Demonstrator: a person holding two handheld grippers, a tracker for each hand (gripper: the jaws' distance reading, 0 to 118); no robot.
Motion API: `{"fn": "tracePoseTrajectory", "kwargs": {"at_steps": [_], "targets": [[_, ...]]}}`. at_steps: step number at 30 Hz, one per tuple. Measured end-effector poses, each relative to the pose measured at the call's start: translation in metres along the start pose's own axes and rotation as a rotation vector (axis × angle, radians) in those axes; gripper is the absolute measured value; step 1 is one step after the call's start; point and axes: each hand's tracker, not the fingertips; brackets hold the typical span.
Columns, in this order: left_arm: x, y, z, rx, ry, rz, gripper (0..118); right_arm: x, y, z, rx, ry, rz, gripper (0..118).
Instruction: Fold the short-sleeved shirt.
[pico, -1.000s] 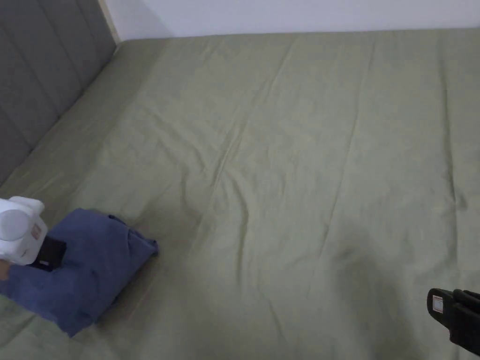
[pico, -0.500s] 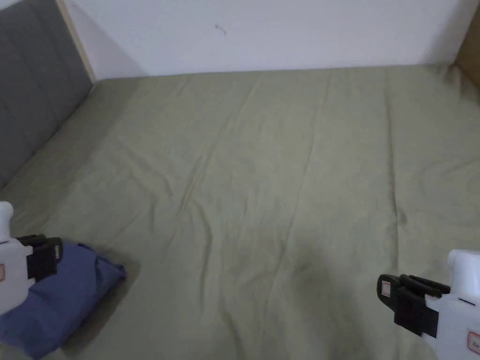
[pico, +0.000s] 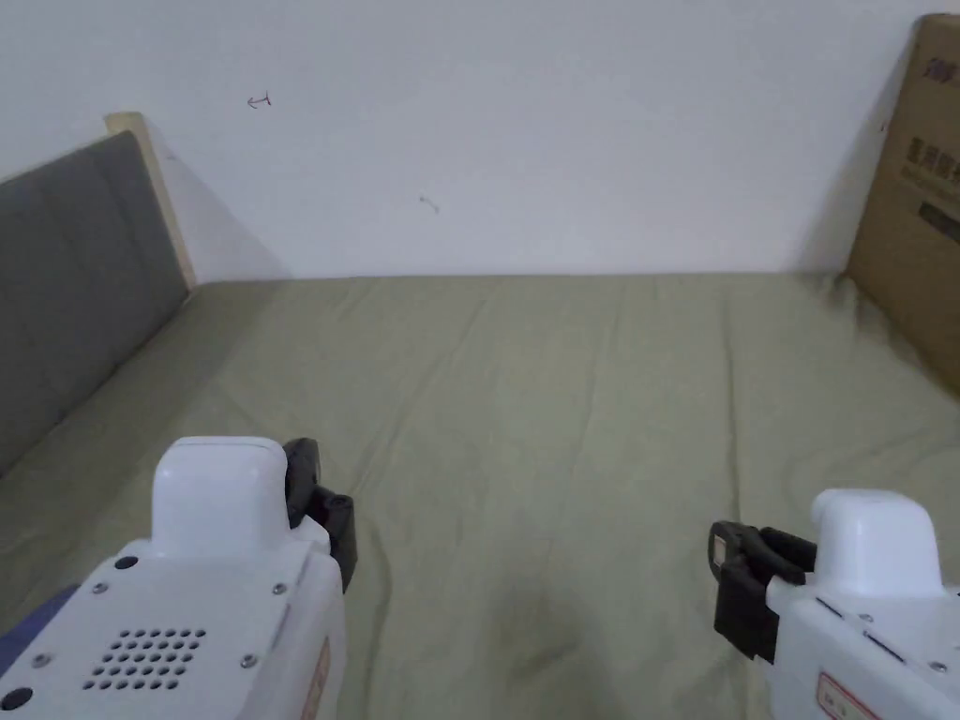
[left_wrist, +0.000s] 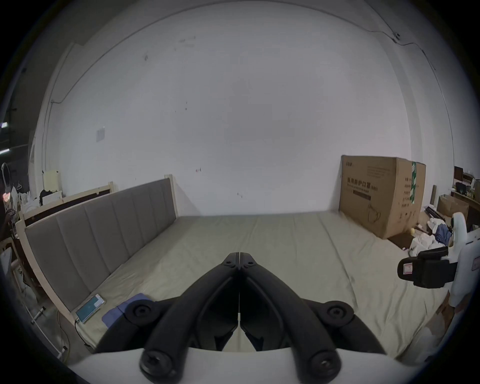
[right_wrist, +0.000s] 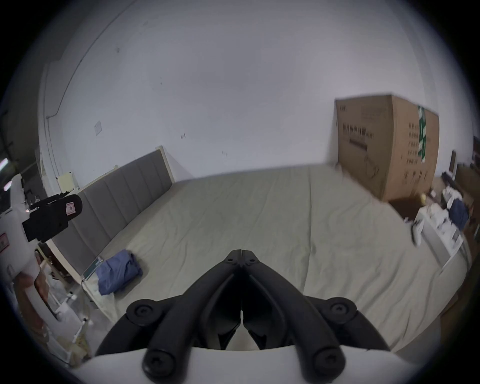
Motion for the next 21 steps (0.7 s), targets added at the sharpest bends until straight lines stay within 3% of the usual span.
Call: {"fn": "tracePoseTrajectory", "kwargs": {"at_steps": [2,4,5,7,8,11,13,17,21], "targets": [[0.006,0.004,0.003,0.005,0.001,0.024,1,-0.005,0.009,0.007,0.052,-0.017,0.024,0],[0.006,0.007,0.006,0.017,-0.005,0.060,11,-0.009,0.015,0.014,0.095,-0.049,0.035,0],[0.010,0.010,0.007,0.023,-0.013,0.055,34,-0.011,0.017,0.016,0.111,-0.056,0.040,0],[0.015,0.014,0.005,0.027,-0.020,0.022,93,-0.014,0.021,0.020,0.135,-0.064,0.051,7],[0.017,0.016,0.003,0.016,-0.028,-0.002,115,-0.015,0.023,0.021,0.144,-0.068,0.063,25],[0.026,0.019,0.007,0.048,-0.013,-0.023,118,-0.018,0.027,0.022,0.156,-0.072,0.090,83],[0.030,0.022,0.005,0.058,-0.016,-0.028,118,-0.018,0.028,0.023,0.160,-0.068,0.078,103],[0.035,0.023,-0.011,0.003,-0.028,0.019,118,-0.018,0.030,0.023,0.143,-0.050,0.074,115],[0.036,0.022,-0.022,-0.073,-0.021,0.090,118,-0.017,0.030,0.024,0.154,-0.108,0.107,118]]}}
